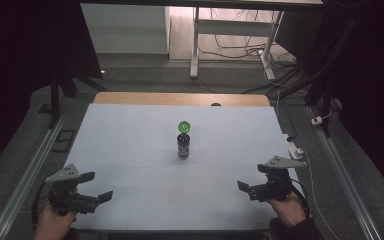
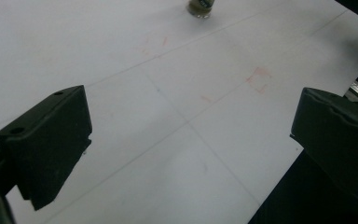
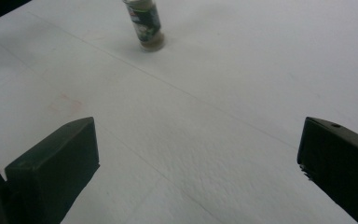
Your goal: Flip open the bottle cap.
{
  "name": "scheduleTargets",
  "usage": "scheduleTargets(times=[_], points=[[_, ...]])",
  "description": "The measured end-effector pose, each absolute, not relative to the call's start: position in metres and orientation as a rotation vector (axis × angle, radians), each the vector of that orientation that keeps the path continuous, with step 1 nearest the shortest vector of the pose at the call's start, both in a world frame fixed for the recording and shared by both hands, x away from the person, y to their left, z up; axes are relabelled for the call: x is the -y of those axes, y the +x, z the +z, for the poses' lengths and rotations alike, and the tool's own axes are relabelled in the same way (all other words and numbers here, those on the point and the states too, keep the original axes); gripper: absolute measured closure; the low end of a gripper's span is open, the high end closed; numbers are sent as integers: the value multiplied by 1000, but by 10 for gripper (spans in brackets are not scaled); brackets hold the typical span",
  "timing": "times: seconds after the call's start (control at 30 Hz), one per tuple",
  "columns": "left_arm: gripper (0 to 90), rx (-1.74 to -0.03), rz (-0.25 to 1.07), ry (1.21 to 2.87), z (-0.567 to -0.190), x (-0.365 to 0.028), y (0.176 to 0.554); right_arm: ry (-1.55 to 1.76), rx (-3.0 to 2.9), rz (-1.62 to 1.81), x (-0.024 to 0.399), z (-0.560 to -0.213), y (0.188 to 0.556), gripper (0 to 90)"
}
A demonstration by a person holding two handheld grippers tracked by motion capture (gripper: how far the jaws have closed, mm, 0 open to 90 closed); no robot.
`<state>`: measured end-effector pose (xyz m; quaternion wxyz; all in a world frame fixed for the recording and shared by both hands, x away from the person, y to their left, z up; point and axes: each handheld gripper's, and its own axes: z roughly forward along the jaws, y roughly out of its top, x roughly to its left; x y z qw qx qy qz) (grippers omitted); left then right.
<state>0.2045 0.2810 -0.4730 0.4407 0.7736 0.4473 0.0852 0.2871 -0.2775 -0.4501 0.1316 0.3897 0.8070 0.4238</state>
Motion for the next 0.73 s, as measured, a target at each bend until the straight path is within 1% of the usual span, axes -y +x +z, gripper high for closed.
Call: scheduleTargets(times=[0.33, 0.57, 0.73], points=[[0, -1203, 261, 1916, -480, -301, 186, 1230, -2337, 1134, 302, -458, 273, 0], [0, -1242, 283, 1941, -482, -304, 181, 1272, -2312, 1124, 308, -458, 268, 0], [0, -1246, 274, 1933, -482, -304, 182, 1289, -2308, 1132, 311, -458, 268, 0]])
